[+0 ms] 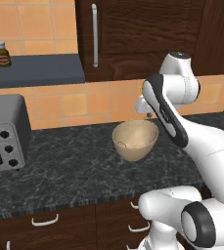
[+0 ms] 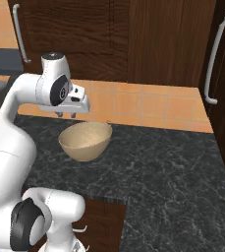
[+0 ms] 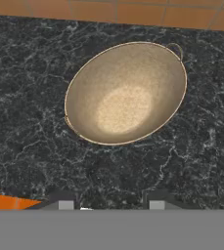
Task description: Open the cabinet, pick up the bread from the cabinet and place it in the basket. Then move the basket to the dining counter.
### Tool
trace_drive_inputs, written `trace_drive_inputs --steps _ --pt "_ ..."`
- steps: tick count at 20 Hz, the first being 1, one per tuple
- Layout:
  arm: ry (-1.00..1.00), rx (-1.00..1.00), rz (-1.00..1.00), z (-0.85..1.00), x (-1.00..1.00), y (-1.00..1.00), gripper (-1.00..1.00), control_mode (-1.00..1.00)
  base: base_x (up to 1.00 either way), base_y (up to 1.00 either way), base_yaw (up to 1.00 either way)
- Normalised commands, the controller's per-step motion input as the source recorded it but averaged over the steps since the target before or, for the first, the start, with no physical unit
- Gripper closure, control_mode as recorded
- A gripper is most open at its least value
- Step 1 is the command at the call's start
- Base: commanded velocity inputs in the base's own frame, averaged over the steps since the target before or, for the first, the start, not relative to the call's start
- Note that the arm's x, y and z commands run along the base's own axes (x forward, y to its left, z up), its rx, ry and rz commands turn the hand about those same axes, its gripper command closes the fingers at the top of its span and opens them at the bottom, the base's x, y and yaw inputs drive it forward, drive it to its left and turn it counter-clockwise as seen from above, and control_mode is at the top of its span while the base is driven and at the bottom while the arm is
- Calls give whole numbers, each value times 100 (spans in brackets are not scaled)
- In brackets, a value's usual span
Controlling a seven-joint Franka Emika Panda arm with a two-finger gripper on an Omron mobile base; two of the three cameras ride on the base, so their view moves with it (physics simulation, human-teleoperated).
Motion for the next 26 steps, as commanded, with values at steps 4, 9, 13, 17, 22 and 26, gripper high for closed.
trace_drive_inputs --steps 4,9,13,17,22,26 --pt "-4 0 0 0 -15 0 -100 -100 0 0 0" --pt "-26 -15 -12 25 -24 77 -100 -100 0 0 0" --pt "-49 -16 -9 85 -19 100 -100 -100 0 0 0" --pt "-40 -7 -8 100 0 91 -100 -100 0 0 0" --pt "-27 0 -5 97 0 64 -100 -100 0 0 0" --pt "-14 9 -1 59 3 30 -100 -100 0 0 0"
